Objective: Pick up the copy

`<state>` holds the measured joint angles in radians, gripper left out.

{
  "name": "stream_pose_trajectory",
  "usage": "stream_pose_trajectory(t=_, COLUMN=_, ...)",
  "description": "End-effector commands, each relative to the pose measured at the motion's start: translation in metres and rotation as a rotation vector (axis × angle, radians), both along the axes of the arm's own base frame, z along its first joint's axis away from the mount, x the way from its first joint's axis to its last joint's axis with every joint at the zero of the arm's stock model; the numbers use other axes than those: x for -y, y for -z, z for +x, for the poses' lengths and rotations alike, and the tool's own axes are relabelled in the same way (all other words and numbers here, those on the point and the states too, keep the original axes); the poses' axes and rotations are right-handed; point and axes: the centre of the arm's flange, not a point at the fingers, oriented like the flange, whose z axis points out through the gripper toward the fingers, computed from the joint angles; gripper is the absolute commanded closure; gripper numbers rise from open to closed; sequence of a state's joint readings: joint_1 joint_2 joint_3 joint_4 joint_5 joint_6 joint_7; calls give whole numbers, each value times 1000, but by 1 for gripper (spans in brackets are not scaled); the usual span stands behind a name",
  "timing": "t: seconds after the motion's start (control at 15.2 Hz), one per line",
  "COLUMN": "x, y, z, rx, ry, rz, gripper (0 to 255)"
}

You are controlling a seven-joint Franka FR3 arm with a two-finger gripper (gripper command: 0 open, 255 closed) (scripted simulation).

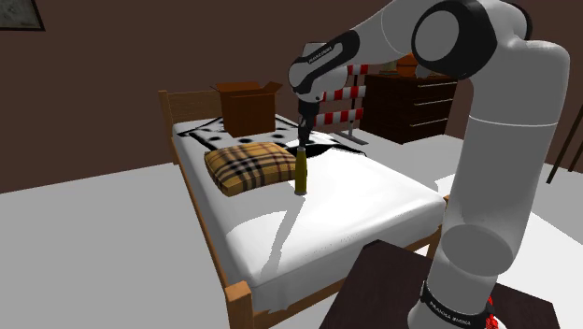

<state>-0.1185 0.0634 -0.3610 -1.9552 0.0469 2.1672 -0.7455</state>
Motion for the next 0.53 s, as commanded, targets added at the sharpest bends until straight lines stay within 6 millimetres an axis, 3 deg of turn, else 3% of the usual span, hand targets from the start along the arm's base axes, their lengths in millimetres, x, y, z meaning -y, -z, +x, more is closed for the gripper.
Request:
stream_pose_trajectory(t=0.0, x=0, y=0, z=0, rx=0, ry=0, rz=0, gripper=255)
stream_pose_trajectory(t=0.26, x=0, y=1, z=0, rx=0, ry=0, rz=0, gripper=255)
stream_pose_trajectory(t=0.46, x=0, y=-15, z=0, rx=0, ry=0, rz=0, gripper=255)
